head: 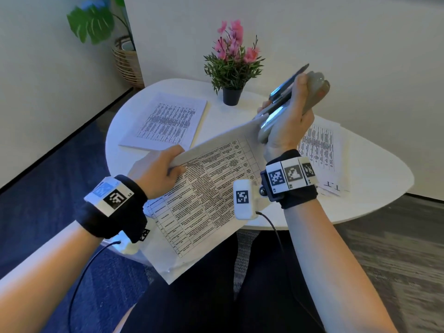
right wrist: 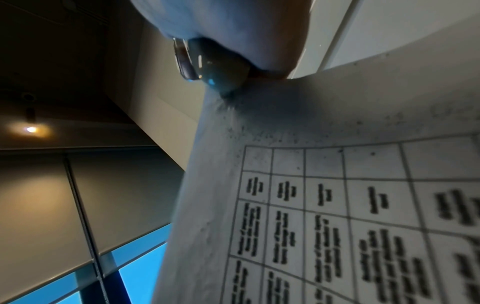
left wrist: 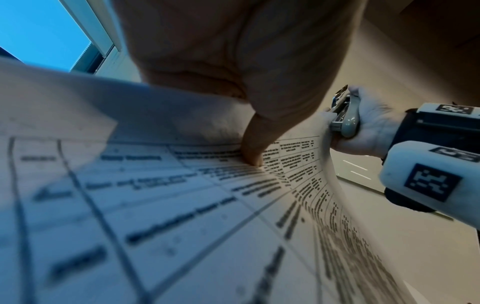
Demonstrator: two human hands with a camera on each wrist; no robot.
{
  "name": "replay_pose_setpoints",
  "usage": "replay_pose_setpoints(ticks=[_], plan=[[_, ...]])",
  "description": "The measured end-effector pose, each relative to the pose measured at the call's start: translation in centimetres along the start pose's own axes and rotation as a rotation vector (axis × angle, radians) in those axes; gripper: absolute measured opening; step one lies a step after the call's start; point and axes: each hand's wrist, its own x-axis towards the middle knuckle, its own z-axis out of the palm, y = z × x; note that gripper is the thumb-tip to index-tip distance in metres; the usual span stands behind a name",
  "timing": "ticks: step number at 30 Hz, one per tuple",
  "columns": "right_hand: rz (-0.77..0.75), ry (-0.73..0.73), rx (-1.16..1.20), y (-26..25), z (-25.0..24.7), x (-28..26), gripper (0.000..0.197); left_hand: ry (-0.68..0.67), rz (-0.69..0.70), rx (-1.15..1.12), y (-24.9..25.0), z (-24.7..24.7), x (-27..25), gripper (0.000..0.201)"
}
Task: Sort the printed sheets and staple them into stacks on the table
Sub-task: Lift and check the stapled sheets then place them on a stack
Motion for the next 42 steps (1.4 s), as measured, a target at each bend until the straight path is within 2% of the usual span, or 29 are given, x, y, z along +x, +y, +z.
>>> replay_pose_setpoints(ticks=[7, 11, 13, 16, 20, 22, 24, 27, 29, 31, 32, 33, 35, 36, 37, 39, 42], plan=[[-0.022, 0.142, -0.147, 1.1, -0.3, 0.7, 0.034, -0.002, 0.019, 0.041, -0.2, 0.7, 0.1, 0.005], [0.045, 0.045, -0.207, 2.0, -0.9, 1.7, 0.032, -0.016, 0.003, 0.061, -0.6, 1.0, 0.3, 0.006], [0.097, -0.015, -0.418, 2.9, -2.3, 3.8, 0.03, -0.006, -0.035, 0.091, -1.3, 0.8, 0.4, 0.009], [0.259, -0.029, -0.857, 3.8, -5.3, 7.4, 0.042, 0.034, -0.125, 0.088, -3.1, -0.2, 0.4, 0.008], [0.402, -0.166, -1.501, 4.2, -10.6, 10.7, 0.019, 0.089, -0.235, 0.022, -5.2, -1.4, -0.4, 0.008], [0.418, -0.206, -1.627, 4.7, -13.2, 11.1, 0.022, 0.113, -0.266, -0.057, -5.6, -1.6, -0.6, 0.01], [0.405, -0.142, -1.683, 5.3, -15.3, 11.5, 0.039, 0.135, -0.283, -0.127, -5.7, -1.5, -0.7, 0.011], [0.446, -0.099, -1.764, 6.3, -15.9, 12.1, 0.045, 0.162, -0.314, -0.238, -5.8, -1.4, -0.6, 0.009], [0.331, -0.081, -1.871, 6.5, -14.6, 11.7, 0.045, 0.21, -0.347, -0.359, -5.8, -1.2, -0.2, 0.012], [0.127, -0.184, -1.765, 6.4, -12.4, 10.0, 0.043, 0.276, -0.384, -0.471, -5.7, -1.0, 0.6, 0.016], [0.115, -0.3, -1.625, 6.4, -10.9, 8.6, 0.043, 0.307, -0.406, -0.533, -5.6, -0.9, 1.1, 0.02], [0.198, -0.416, -1.468, 6.7, -9.4, 7.2, 0.047, 0.339, -0.427, -0.603, -5.6, -0.8, 1.6, 0.023], [0.524, -0.584, -1.139, 7.2, -6.5, 4.0, 0.058, 0.411, -0.462, -0.718, -5.9, -0.6, 2.7, 0.028], [0.693, -0.668, -1.015, 7.6, -5.4, 2.7, 0.058, 0.451, -0.475, -0.754, -6.1, -0.5, 3.2, 0.029], [0.797, -0.744, -0.923, 8.1, -4.5, 1.6, 0.054, 0.492, -0.491, -0.779, -6.4, -0.5, 3.7, 0.029], [0.858, -0.798, -0.823, 9.5, -3.7, 0.5, 0.045, 0.55, -0.522, -0.797, -7.3, -0.5, 4.3, 0.028], [0.661, -0.84, -0.971, 12.0, -2.1, 0.7, 0.035, 0.5, -0.542, -0.652, -9.2, 0.2, 4.6, 0.025]])
